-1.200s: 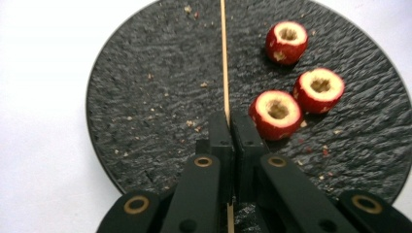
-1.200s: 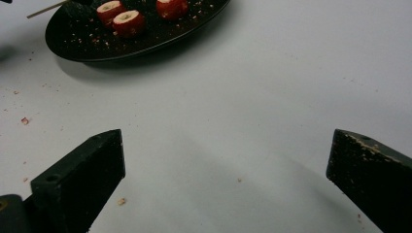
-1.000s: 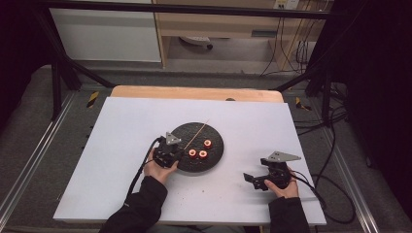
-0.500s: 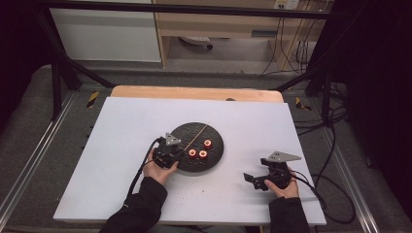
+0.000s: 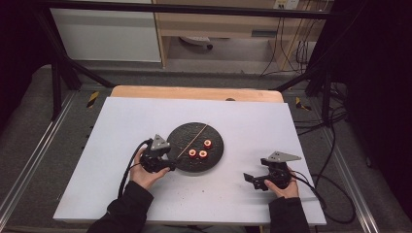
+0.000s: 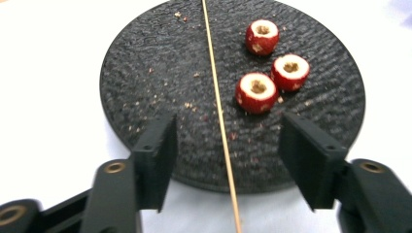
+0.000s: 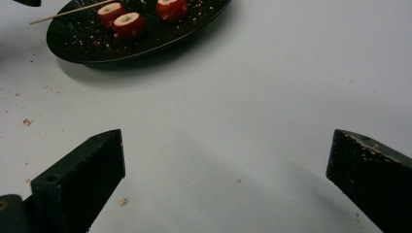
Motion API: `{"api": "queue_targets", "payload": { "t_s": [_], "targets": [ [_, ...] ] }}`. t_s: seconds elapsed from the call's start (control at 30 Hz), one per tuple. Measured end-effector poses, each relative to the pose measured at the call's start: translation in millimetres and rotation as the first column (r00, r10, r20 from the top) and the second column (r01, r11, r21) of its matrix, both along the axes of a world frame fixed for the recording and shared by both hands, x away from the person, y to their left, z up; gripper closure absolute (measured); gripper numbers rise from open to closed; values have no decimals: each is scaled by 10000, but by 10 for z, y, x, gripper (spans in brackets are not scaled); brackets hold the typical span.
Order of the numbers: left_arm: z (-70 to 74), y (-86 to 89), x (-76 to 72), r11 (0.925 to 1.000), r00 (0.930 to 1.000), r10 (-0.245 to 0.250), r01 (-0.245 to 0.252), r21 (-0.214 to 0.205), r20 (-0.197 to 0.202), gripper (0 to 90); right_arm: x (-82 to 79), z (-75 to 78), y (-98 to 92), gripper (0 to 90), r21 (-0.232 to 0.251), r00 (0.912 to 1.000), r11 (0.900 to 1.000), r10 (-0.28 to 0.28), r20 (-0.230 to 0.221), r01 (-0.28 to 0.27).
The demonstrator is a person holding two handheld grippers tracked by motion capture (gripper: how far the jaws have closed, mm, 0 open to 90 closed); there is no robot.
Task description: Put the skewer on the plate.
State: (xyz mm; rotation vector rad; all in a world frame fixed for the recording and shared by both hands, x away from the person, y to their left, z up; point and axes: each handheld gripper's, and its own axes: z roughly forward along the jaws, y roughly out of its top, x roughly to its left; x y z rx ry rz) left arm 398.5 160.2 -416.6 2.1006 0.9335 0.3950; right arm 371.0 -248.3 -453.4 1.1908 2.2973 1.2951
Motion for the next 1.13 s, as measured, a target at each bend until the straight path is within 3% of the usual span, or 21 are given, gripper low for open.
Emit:
{"api": "queue_targets", "payload": {
  "t_s": [0.23, 0.53, 0.7, 0.9, 1.13],
  "targets": [
    [-31, 248, -134, 9996, 9997, -256, 256, -147, -29, 199, 1, -4, 3, 10, -9, 10000, 10000, 76, 0, -76],
    [-109, 606, -306, 10000, 10000, 7, -7, 13, 52, 57, -4, -11, 10, 9, -10, 9999, 10000, 96, -75, -96],
    [-222, 801, -401, 9996, 9996, 274, -275, 26, 120, 51, -5, -16, 8, 9, -168, 9998, 9997, 160, -112, -162],
    [-303, 976, -468, 9985, 9989, 457, -455, -305, 92, 43, -18, -21, 12, 9, -280, 9996, 9993, 249, -165, -254],
    [-301, 1042, -488, 9979, 9983, 568, -563, -325, 149, 33, -25, -23, 14, 10, -300, 9990, 9986, 423, -174, -428]
  ]
}}
